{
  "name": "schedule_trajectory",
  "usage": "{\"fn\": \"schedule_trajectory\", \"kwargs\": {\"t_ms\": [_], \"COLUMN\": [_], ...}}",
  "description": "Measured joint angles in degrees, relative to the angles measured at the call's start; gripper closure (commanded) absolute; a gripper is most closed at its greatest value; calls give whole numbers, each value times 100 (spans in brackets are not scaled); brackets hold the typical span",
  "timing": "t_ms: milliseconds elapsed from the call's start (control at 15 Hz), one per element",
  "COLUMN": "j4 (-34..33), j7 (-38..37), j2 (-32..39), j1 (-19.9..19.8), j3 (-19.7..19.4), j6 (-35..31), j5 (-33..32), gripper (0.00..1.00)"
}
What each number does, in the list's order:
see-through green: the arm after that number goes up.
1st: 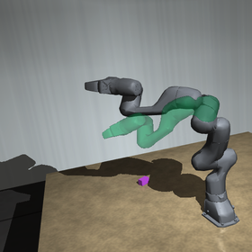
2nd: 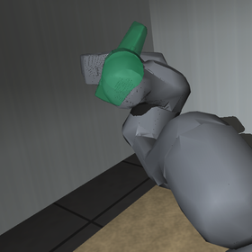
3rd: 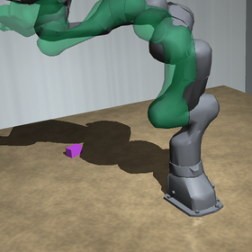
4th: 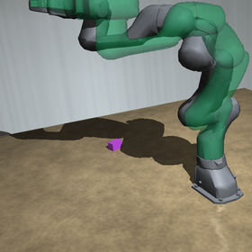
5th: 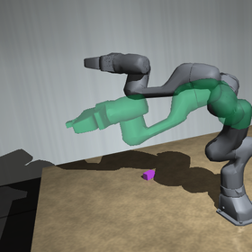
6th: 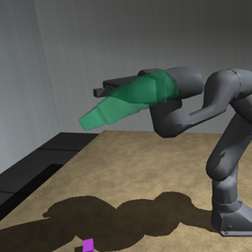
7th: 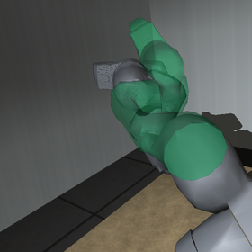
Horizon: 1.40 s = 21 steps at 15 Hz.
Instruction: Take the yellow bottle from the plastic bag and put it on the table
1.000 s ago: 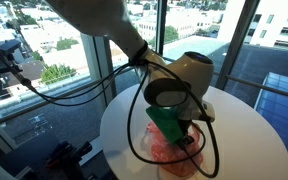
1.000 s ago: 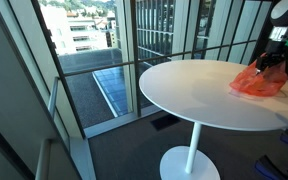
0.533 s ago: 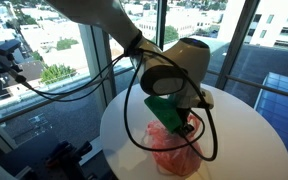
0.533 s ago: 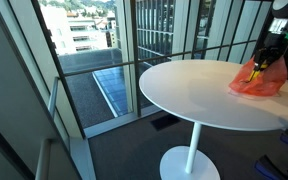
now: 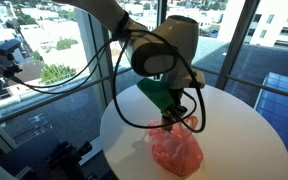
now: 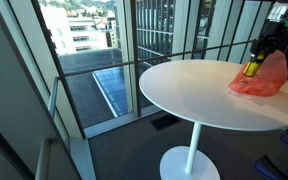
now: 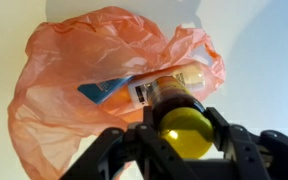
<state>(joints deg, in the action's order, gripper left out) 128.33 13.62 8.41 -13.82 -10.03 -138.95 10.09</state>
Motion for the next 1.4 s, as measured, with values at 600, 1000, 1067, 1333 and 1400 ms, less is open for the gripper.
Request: {"fn": "schedule_trajectory", "kwargs": {"t_ms": [600, 1000, 1067, 1333, 1400], "j4": [26, 26, 27, 28, 28], "j7": [-224, -231, -229, -228, -229], "j2": [-279, -280, -266, -128, -80], "j1": [427, 439, 440, 528, 578], "j3": [173, 178, 179, 274, 317], "j6": [746, 773, 771, 704, 683], "j5": [-135, -142, -142, -356, -415], "gripper": [45, 70, 70, 70, 70]}}
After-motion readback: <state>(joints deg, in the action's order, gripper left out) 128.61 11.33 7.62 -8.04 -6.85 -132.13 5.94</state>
